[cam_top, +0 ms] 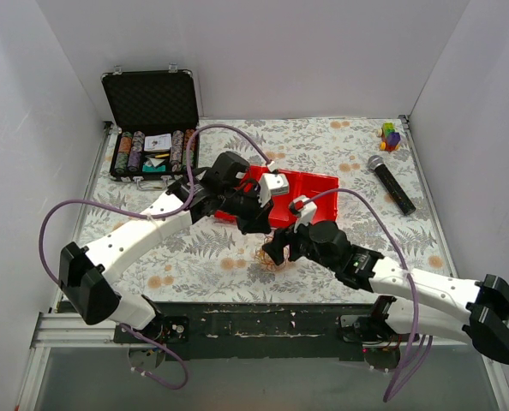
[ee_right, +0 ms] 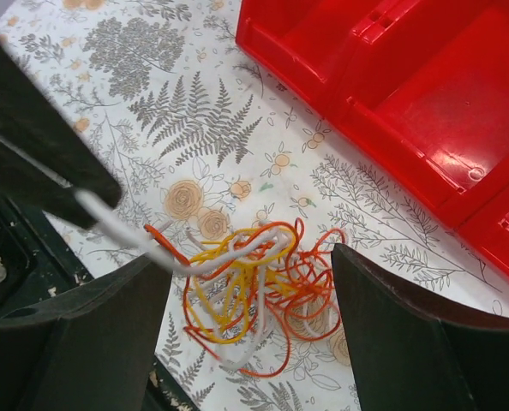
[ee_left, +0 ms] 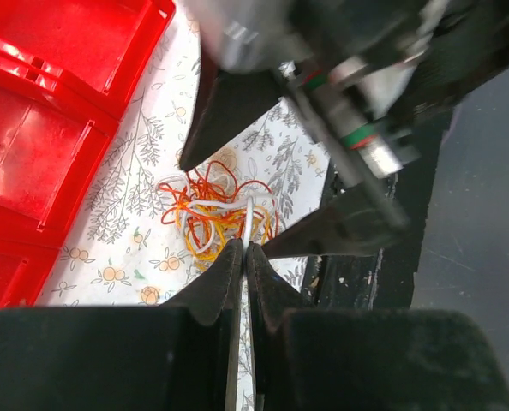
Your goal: Untangle the cables
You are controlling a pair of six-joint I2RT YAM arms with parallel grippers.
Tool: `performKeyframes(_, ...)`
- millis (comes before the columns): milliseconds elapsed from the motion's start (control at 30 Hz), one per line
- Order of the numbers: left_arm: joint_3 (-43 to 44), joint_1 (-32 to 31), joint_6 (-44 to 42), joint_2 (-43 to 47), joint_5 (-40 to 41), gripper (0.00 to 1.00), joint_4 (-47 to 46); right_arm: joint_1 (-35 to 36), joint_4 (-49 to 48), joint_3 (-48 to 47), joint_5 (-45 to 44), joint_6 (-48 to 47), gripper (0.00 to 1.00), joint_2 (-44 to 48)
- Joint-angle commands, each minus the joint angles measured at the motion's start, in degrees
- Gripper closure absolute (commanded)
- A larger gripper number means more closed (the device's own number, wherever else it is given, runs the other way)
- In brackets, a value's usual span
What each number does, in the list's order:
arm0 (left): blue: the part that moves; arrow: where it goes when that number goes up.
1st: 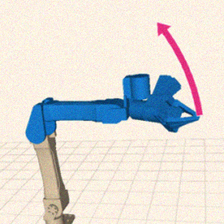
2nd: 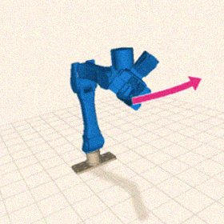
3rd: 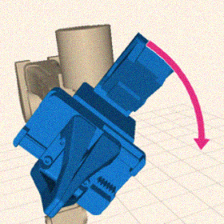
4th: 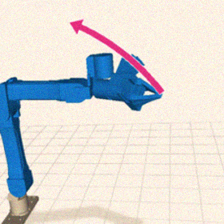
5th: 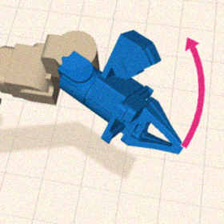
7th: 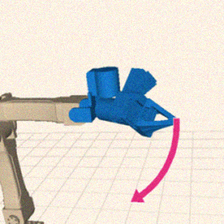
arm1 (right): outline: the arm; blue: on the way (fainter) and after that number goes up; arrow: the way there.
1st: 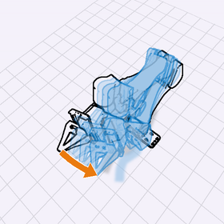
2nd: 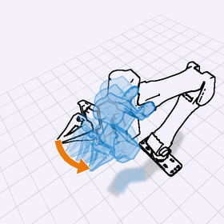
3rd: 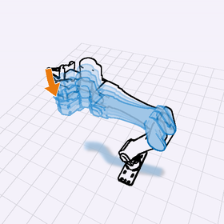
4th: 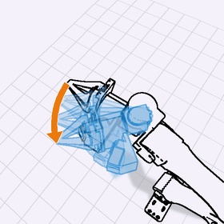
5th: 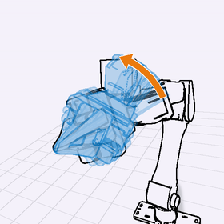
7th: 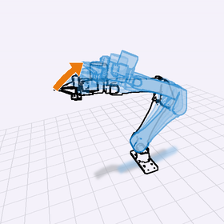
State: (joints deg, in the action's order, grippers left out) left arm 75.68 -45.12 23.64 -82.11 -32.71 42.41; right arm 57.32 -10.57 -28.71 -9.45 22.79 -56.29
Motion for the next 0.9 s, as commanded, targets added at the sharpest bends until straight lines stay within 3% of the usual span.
performKeyframes(0,3.7,-0.1,-0.3,1.9,-3.7,1.0,4.2,1.1,-9.7,-3.2,-2.8,-2.2,0.18,-3.6)
performKeyframes(133,4.0,-0.1,-0.6,2.2,-4.0,1.0,5.4,2.4,-12.3,-4.7,-5.7,-2.2,0.19,-8.6)
performKeyframes(300,8.1,-0.1,-0.3,2.8,-4.7,1.0,7.8,3.3,-11.1,-5.0,-6.0,0.2,0.28,-15.0)
performKeyframes(533,17.6,-0.1,-0.1,5.5,1.1,1.0,9.0,5.0,-11.1,-0.1,-7.4,4.4,0.4,-18.1)
performKeyframes(700,19.0,-0.2,2.6,11.0,10.9,1.0,0.5,5.2,-10.4,2.2,-7.9,6.6,0.47,-18.7)
performKeyframes(867,17.7,-0.1,2.6,16.9,28.8,1.0,-15.0,5.4,-10.2,4.5,-7.9,8.7,0.49,-19.2)
